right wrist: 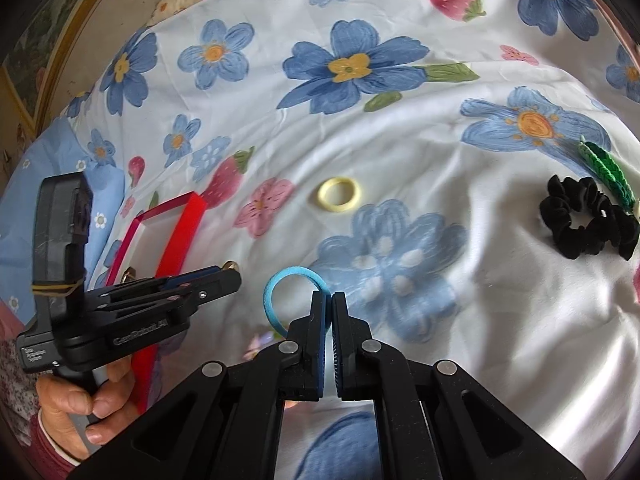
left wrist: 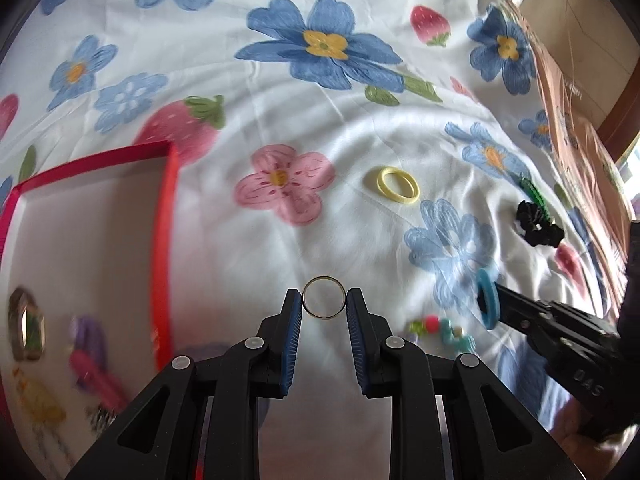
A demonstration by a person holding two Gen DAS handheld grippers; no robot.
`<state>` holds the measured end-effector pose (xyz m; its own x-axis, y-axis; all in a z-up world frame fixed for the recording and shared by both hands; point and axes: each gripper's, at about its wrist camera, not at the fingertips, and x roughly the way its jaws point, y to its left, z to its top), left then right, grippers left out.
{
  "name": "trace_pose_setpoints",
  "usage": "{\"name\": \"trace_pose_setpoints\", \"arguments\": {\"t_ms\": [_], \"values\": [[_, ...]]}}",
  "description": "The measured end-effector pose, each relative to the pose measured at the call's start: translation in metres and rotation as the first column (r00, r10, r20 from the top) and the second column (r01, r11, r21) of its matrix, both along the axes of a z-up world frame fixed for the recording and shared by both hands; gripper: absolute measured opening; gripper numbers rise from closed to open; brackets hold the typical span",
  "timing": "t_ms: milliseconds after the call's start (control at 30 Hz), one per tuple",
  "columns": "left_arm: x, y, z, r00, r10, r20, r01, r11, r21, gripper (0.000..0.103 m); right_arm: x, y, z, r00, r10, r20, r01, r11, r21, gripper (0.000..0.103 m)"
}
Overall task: Organize jewelry
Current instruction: 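Grasp the blue hair tie with the right tool while the left tool grasps the gold ring, then carry the gold ring and blue hair tie into the red box and release both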
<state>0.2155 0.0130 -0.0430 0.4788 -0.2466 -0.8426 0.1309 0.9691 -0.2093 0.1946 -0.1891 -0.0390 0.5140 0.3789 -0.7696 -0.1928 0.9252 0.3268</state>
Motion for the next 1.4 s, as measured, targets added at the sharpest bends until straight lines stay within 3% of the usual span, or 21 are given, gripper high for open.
{"name": "trace_pose_setpoints", "arguments": {"t_ms": [500, 1400], "values": [[-0.074, 0.049, 0.041, 0.997, 0.053, 0.055, -0.052, 0.999, -0.012, 0.022, -0.023, 0.042, 0.014, 0.996, 0.083, 0.025, -0.083, 0.997, 0.004, 0.003], [-0.168, 0.151, 0.061, 0.971, 0.230, 0.070, -0.229, 0.973, -0.013, 0.022, -0.058, 0.148, 0.016, 0.954, 0.297, 0.024, -0.298, 0.955, 0.009, 0.003]]}}
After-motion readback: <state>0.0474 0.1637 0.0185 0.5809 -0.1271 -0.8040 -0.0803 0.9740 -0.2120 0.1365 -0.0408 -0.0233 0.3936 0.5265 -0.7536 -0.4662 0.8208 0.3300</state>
